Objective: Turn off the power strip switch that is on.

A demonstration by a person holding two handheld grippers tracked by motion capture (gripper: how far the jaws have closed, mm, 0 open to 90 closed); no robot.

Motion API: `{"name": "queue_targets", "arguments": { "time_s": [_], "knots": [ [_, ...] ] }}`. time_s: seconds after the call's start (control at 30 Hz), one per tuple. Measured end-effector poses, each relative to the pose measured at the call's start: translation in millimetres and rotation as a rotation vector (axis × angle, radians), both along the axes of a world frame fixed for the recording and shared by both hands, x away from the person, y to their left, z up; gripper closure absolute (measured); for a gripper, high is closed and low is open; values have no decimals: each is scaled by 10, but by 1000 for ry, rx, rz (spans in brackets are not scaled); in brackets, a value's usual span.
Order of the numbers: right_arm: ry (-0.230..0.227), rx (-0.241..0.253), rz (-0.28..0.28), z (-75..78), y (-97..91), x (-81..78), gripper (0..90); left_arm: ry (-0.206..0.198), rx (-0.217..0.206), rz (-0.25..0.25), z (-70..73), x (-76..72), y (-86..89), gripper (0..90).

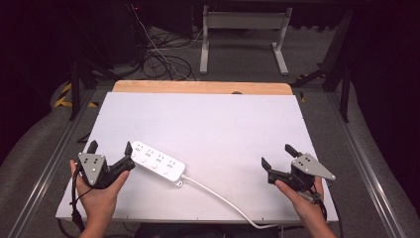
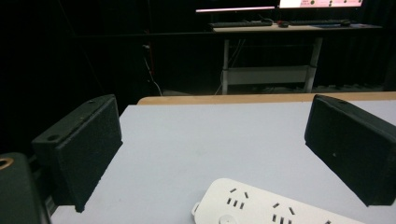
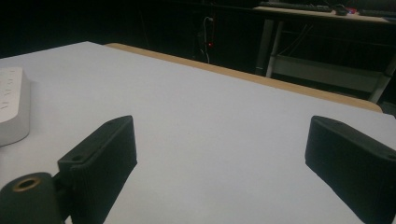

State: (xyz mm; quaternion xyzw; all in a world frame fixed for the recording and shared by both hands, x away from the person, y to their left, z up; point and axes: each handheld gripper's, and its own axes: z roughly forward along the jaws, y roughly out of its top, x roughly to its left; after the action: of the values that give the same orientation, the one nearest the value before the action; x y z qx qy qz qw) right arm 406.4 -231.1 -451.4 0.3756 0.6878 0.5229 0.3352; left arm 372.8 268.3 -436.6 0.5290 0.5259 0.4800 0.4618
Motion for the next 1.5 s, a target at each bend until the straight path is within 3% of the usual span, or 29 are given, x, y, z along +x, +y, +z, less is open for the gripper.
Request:
{"name": "queue_targets", "arguments": {
  "time_s": [0.43, 1.5],
  "knots": [
    [-20, 20, -16, 14, -15, -8, 18, 8, -3, -3, -10, 10, -14, 26],
    [-10, 20, -15, 8, -10, -5, 21, 25, -12, -16, -20, 10, -16, 22]
  ]
}}
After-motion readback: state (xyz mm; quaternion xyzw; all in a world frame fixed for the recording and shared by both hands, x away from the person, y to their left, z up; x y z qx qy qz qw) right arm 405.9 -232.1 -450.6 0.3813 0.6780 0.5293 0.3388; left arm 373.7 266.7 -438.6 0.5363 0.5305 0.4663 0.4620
